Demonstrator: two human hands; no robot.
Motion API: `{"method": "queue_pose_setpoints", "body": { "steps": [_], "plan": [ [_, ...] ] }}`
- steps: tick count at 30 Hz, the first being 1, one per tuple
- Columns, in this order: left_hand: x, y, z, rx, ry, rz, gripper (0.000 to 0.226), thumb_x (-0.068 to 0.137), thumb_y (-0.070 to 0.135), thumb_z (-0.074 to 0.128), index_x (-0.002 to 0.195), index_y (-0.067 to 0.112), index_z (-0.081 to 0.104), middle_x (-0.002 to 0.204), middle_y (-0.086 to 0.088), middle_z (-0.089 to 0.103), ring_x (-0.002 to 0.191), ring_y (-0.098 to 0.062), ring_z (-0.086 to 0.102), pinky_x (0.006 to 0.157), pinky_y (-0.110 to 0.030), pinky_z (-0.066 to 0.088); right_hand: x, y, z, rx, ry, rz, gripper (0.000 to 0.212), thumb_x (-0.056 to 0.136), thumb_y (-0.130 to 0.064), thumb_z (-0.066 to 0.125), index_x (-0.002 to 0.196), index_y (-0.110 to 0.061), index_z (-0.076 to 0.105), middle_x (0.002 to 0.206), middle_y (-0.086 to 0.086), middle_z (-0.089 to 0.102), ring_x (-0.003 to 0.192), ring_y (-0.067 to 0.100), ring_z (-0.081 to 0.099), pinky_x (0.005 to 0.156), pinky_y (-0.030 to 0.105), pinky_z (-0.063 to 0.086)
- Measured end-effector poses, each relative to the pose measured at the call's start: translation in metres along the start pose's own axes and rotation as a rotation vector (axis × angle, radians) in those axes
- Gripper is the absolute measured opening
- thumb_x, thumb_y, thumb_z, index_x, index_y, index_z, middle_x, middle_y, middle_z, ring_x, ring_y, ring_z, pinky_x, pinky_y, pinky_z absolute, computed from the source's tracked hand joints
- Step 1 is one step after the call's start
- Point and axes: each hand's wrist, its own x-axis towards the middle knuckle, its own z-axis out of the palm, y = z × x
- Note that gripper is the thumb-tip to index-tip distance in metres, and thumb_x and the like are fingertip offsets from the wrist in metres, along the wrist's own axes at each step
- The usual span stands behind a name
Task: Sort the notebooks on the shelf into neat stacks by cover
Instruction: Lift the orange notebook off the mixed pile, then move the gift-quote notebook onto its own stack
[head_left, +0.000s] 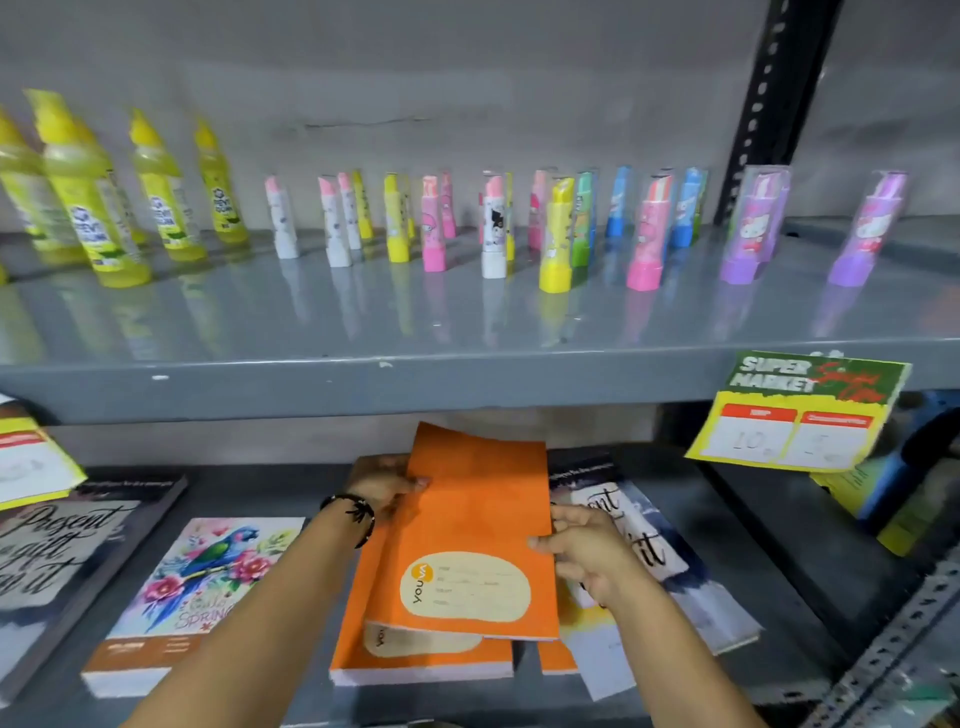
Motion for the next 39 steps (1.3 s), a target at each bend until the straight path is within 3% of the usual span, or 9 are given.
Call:
{"method": "queue_pose_setpoints", "body": {
  "steps": [4,6,9,14,20,24,28,34,39],
  "plan": [
    [0.0,-0.023,-0.029,0.064,0.062,-0.065,0.043,0.082,0.002,0.065,0.123,0.006,0.055,0.095,-0.011,0.066,0.076,-0.025,0.064,0.048,-0.023,0.059,0.016,0.015,0.034,-0.081,-0.006,0.053,0.029,0.069,0.017,0.067,0.087,-0.006,0.068,0.084,0.008,0.073,0.074,0.021,0.069,0.063,0.032,0.059],
    [0.004,-0.036,-0.038,0.132,0.115,-0.088,0.034,0.081,0.001,0.066,0.114,0.004,0.061,0.103,-0.016,0.068,0.086,-0.031,0.067,0.067,-0.034,0.063,0.021,0.022,0.044,-0.137,0.004,0.074,0.03,0.068,0.015,0.068,0.093,-0.001,0.068,0.089,0.011,0.073,0.081,0.025,0.069,0.079,0.042,0.056],
    [0.008,-0.054,-0.039,0.215,0.178,-0.134,0.024,0.076,0.001,0.07,0.099,0.007,0.068,0.111,-0.02,0.069,0.099,-0.035,0.067,0.09,-0.049,0.055,0.027,0.03,0.05,-0.214,0.024,0.094,0.028,0.068,0.013,0.069,0.092,-0.001,0.067,0.085,0.008,0.071,0.079,0.025,0.066,0.076,0.038,0.048],
    [0.006,-0.06,-0.034,0.51,0.271,-0.113,0.042,0.074,0.024,0.076,0.111,0.008,0.067,0.115,-0.011,0.069,0.101,-0.026,0.067,0.09,-0.037,0.056,0.031,0.033,0.053,-0.408,0.05,0.081,0.037,0.072,0.006,0.07,0.108,0.0,0.062,0.103,0.012,0.068,0.09,0.025,0.064,0.066,0.03,0.05],
    [0.01,-0.06,-0.035,0.528,0.215,-0.165,0.047,0.074,0.023,0.075,0.115,0.003,0.063,0.119,-0.013,0.066,0.106,-0.028,0.065,0.091,-0.038,0.056,0.031,0.034,0.05,-0.702,0.06,0.037,0.053,0.069,-0.011,0.077,0.119,-0.004,0.061,0.116,0.012,0.065,0.108,0.024,0.06,0.096,0.035,0.049],
    [0.01,-0.052,-0.033,0.777,0.191,-0.212,0.053,0.077,0.03,0.072,0.119,0.001,0.058,0.123,-0.012,0.062,0.113,-0.028,0.06,0.097,-0.034,0.051,0.025,0.031,0.051,-0.736,0.057,0.038,0.068,0.072,-0.017,0.076,0.133,-0.007,0.046,0.125,0.01,0.058,0.114,0.023,0.054,0.099,0.03,0.043],
    [0.011,-0.032,-0.009,0.983,0.372,0.047,0.039,0.081,0.014,0.058,0.12,0.012,0.058,0.129,-0.012,0.059,0.116,-0.029,0.057,0.093,-0.035,0.049,0.018,0.019,0.026,-0.731,0.193,-0.08,0.067,0.075,-0.023,0.075,0.133,-0.01,0.046,0.121,0.011,0.058,0.108,0.022,0.055,0.091,0.028,0.043],
    [0.006,-0.005,0.092,0.767,0.101,0.319,0.041,0.085,0.022,0.059,0.126,0.013,0.055,0.129,-0.007,0.061,0.119,-0.021,0.055,0.101,-0.027,0.041,0.009,0.012,-0.034,-1.028,0.474,-0.142,0.073,0.075,-0.034,0.07,0.137,-0.008,0.04,0.142,0.013,0.043,0.131,0.03,0.037,0.104,0.037,0.04],
    [0.006,-0.006,0.157,0.591,-0.089,0.14,0.063,0.08,0.023,0.066,0.136,0.009,0.041,0.142,-0.012,0.047,0.127,-0.026,0.049,0.104,-0.031,0.043,-0.005,0.018,-0.077,-1.117,0.479,0.041,0.081,0.072,-0.046,0.064,0.14,-0.017,0.03,0.143,0.009,0.038,0.13,0.033,0.033,0.104,0.042,0.037]
  ]
}}
